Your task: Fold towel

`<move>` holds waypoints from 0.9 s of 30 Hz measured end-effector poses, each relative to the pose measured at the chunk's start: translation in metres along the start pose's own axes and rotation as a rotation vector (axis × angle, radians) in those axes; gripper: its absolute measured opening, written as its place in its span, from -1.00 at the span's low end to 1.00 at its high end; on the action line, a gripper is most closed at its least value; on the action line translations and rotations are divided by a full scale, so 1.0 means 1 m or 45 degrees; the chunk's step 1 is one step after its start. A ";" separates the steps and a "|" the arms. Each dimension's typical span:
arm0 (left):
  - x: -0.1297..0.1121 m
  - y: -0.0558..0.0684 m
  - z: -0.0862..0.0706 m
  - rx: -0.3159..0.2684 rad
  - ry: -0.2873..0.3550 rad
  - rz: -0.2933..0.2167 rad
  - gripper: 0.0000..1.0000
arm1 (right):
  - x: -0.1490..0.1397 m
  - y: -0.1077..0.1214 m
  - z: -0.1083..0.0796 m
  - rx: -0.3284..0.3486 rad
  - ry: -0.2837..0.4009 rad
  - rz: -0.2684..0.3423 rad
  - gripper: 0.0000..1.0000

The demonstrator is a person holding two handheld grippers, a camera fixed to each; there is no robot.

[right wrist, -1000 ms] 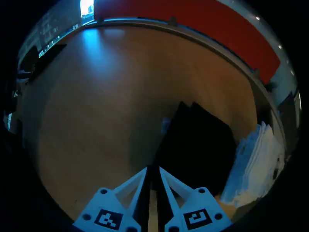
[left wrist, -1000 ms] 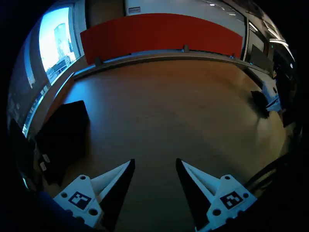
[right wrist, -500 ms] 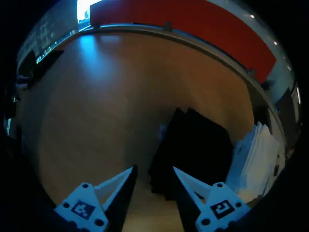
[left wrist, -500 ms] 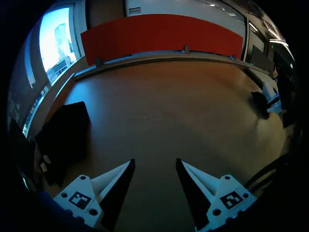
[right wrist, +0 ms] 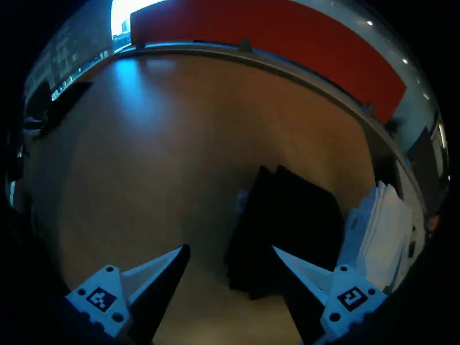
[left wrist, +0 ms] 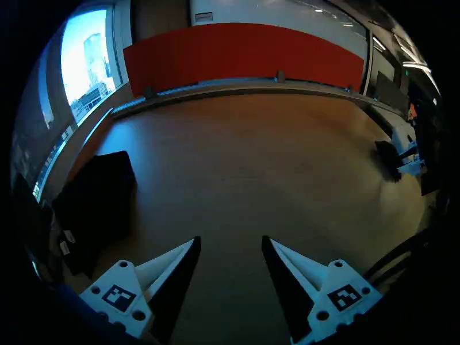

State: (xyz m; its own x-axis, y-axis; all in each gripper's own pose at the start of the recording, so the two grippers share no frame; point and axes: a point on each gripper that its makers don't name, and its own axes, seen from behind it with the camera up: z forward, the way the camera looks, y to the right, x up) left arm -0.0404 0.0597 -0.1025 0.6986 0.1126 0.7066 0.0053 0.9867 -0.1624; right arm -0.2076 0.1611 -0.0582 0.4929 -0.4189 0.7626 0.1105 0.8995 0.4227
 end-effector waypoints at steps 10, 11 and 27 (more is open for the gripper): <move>0.008 -0.003 0.003 -0.005 0.023 -0.005 0.55 | 0.012 -0.001 -0.007 -0.040 0.064 0.028 1.00; 0.009 -0.003 0.003 -0.006 0.027 -0.006 0.55 | 0.015 -0.002 -0.009 -0.046 0.080 0.036 1.00; 0.044 -0.007 0.008 -0.020 0.121 -0.044 0.55 | 0.084 0.008 -0.046 -0.198 0.494 0.263 1.00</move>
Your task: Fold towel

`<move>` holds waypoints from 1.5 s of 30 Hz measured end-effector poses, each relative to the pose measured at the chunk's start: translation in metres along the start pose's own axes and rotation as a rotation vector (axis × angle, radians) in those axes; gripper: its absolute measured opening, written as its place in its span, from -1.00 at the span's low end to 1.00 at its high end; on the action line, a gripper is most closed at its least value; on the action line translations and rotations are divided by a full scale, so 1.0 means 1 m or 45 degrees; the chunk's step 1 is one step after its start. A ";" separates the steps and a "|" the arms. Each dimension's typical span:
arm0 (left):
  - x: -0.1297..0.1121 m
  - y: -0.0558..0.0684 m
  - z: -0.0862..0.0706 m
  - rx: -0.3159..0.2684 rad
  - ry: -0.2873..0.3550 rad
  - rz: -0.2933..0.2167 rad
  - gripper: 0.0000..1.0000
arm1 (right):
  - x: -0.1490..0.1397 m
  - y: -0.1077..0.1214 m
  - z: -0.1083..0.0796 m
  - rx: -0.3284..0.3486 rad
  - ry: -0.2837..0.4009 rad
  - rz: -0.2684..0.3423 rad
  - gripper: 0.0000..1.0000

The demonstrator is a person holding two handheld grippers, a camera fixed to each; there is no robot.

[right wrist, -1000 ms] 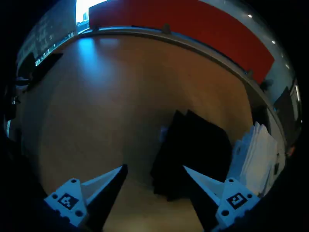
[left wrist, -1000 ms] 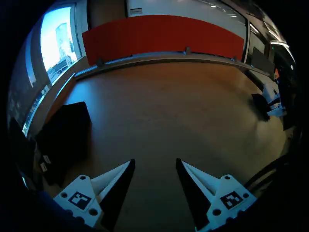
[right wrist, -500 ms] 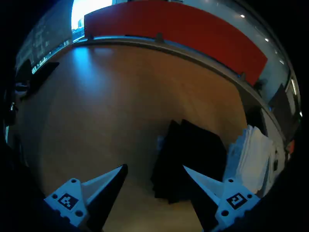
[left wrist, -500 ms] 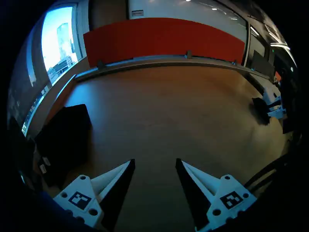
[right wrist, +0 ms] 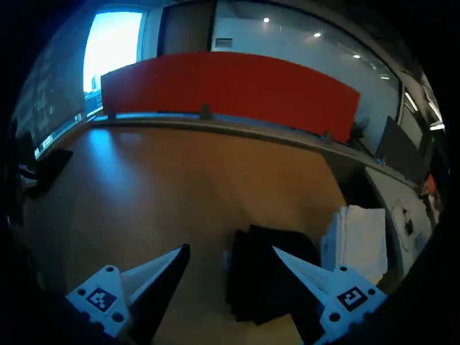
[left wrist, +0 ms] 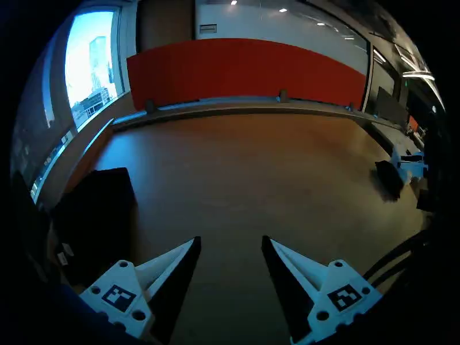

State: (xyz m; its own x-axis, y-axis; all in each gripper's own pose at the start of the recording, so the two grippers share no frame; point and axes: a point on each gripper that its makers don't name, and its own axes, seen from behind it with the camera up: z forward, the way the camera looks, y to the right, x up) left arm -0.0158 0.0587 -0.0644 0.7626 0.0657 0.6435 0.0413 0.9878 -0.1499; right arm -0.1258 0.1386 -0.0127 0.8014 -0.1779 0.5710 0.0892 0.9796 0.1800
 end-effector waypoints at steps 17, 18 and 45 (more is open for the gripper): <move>0.023 -0.002 0.008 0.008 0.091 -0.041 0.55 | 0.077 0.001 -0.026 -0.137 0.434 0.069 1.00; 0.024 -0.002 0.008 0.009 0.097 -0.043 0.55 | 0.080 0.001 -0.027 -0.140 0.445 0.069 1.00; 0.110 -0.016 -0.005 0.075 0.512 -0.095 0.55 | 0.156 -0.071 -0.046 -0.123 0.658 0.060 1.00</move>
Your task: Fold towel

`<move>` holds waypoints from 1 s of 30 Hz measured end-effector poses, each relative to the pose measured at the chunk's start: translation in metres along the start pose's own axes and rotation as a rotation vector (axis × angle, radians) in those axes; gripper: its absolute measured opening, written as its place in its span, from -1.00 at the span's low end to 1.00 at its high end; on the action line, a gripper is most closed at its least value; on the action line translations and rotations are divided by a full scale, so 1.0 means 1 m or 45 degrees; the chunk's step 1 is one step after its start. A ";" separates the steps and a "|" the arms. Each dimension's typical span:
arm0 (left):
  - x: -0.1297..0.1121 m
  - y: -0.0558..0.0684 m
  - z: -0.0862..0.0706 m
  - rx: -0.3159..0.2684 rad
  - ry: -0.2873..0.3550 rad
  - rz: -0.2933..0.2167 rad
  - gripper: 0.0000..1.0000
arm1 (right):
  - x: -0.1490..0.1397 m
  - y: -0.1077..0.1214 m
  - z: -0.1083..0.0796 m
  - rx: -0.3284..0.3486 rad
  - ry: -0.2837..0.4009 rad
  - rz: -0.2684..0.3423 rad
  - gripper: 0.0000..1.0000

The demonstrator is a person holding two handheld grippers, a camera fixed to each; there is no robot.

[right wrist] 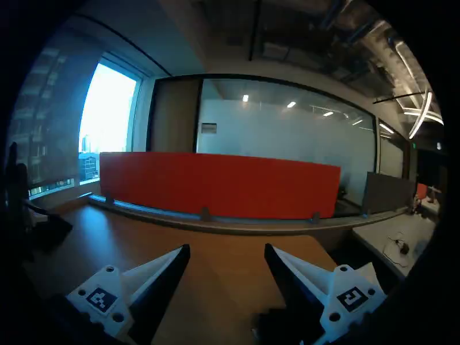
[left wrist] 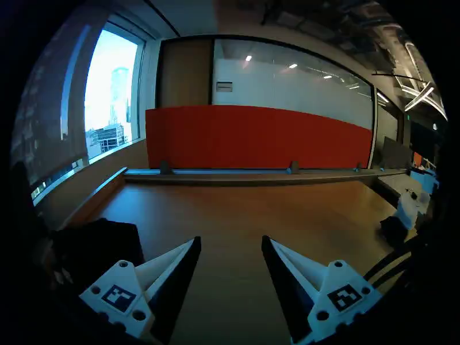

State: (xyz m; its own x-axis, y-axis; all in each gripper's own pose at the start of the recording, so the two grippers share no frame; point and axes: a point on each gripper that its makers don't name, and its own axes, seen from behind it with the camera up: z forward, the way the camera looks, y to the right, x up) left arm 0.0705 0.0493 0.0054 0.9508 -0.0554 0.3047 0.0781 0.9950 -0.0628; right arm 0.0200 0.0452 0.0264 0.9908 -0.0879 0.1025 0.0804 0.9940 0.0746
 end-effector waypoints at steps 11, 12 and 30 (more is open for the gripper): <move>0.031 -0.006 -0.004 0.022 0.134 0.032 0.54 | 0.015 -0.048 -0.001 0.005 0.032 0.008 1.00; 0.033 -0.006 -0.005 0.023 0.145 0.036 0.54 | 0.015 -0.052 -0.001 0.011 0.033 0.002 1.00; 0.048 -0.013 -0.003 0.049 0.252 0.028 0.54 | 0.040 -0.070 -0.004 0.009 0.053 0.035 1.00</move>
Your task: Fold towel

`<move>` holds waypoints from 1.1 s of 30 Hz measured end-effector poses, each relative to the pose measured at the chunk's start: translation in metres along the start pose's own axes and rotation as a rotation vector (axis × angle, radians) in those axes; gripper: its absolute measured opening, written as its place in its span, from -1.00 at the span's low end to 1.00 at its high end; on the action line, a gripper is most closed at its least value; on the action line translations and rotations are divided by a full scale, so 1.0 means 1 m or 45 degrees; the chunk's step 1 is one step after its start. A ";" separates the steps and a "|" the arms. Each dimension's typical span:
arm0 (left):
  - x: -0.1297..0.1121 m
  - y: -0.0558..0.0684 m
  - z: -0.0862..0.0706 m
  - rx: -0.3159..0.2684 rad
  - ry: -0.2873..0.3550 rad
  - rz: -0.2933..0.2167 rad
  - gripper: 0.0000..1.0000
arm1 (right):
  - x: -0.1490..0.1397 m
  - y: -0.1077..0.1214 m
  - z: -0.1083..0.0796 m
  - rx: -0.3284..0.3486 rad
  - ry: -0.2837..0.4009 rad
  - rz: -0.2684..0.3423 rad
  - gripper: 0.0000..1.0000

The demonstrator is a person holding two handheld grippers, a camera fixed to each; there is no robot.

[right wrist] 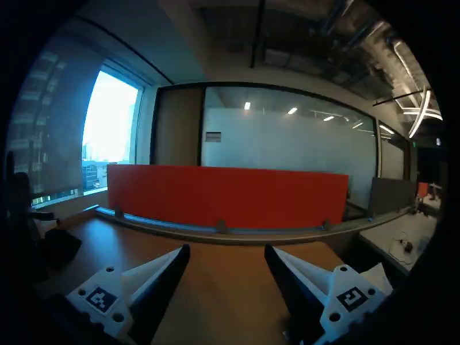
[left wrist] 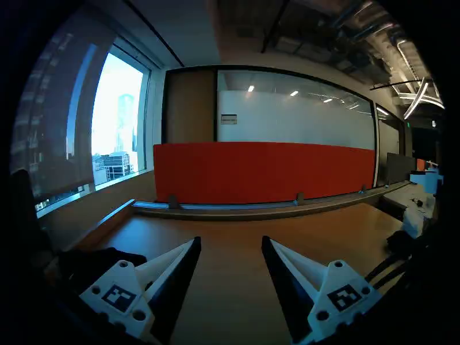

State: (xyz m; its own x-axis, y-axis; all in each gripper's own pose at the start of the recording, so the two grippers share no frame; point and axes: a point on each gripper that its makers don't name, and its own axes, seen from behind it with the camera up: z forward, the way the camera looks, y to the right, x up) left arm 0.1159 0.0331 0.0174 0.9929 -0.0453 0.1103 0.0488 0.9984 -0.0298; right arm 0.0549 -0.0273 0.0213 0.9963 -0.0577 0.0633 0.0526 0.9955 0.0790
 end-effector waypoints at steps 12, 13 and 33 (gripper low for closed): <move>-0.025 -0.016 -0.002 0.041 0.079 0.025 0.54 | 0.012 -0.004 -0.011 -0.017 0.057 0.050 1.00; -0.028 -0.018 -0.002 0.044 0.084 0.031 0.54 | 0.011 -0.006 -0.012 -0.015 0.058 0.056 1.00; -0.085 -0.043 -0.006 0.070 0.187 0.051 0.55 | -0.024 -0.033 -0.010 -0.016 0.078 0.042 1.00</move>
State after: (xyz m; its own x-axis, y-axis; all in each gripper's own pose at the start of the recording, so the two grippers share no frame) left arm 0.0301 -0.0058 0.0037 0.9993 -0.0061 -0.0369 0.0070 0.9997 0.0236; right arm 0.0303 -0.0584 0.0074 0.9998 -0.0207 0.0047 0.0204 0.9977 0.0651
